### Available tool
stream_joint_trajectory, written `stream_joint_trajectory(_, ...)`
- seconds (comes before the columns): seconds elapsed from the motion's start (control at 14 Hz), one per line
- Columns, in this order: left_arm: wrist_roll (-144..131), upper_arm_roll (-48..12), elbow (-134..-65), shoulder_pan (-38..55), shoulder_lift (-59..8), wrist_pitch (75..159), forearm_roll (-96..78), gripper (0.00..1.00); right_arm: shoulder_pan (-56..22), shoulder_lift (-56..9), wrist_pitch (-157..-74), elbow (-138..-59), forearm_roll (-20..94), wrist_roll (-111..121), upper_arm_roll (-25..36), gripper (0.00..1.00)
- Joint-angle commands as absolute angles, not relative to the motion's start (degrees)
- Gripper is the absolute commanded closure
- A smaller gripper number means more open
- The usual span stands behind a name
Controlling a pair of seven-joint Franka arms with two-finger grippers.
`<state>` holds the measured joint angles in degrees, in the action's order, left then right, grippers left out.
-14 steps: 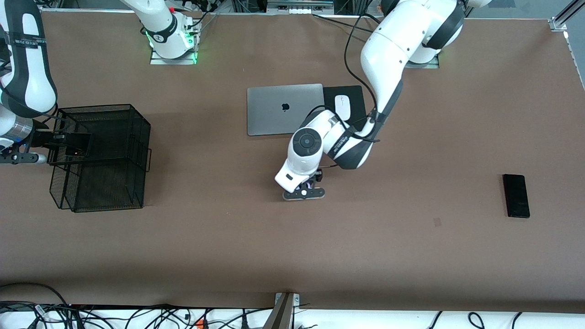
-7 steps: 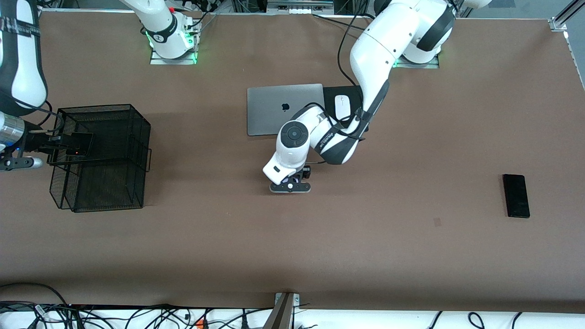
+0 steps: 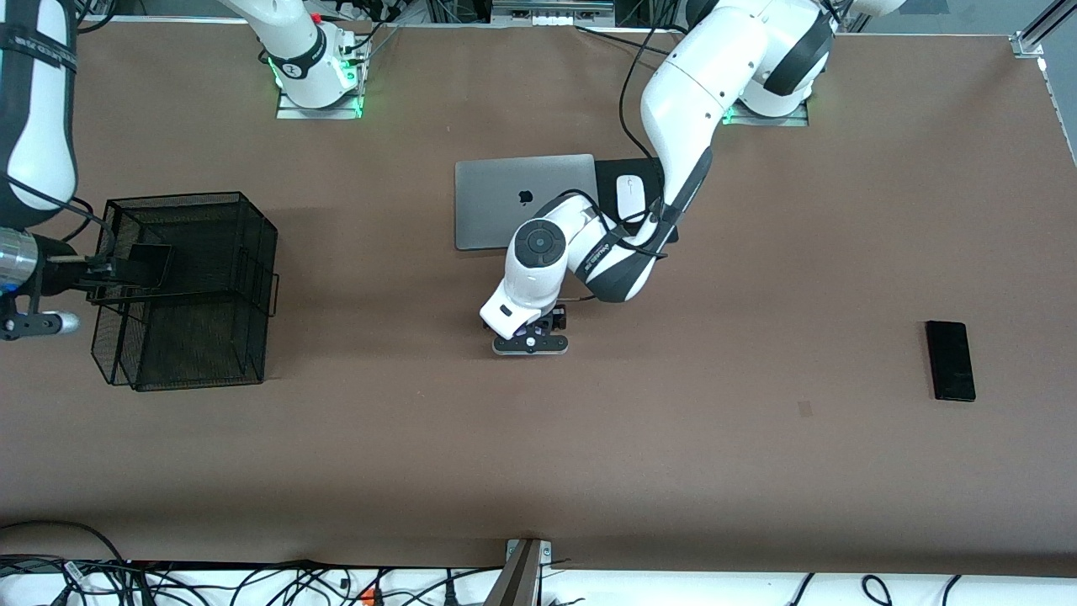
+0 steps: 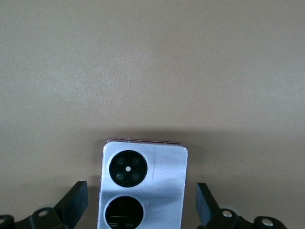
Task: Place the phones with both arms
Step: 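Drop the flip phone into the basket while the left gripper carries the white phone, then lower the white phone onto the table and open the left gripper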
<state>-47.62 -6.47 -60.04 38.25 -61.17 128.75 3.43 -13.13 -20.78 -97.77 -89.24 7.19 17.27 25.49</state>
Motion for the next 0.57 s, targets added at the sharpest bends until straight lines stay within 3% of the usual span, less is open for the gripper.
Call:
stream_joint_trajectory(0.0, -48.61, -5.71, -58.27, 38.5, -61.53, 128.15, 2.64, 0.0, -13.62, -21.36, -95.89, -87.45, 8.44, 16.52, 25.75, 0.01)
stream_joint_trajectory(0.5, -39.23, -4.66, -58.97, 35.26, -58.72, 118.76, 7.65, 0.0, -17.75, -21.36, -94.84, -87.19, 8.18, 14.59, 25.66, 0.0)
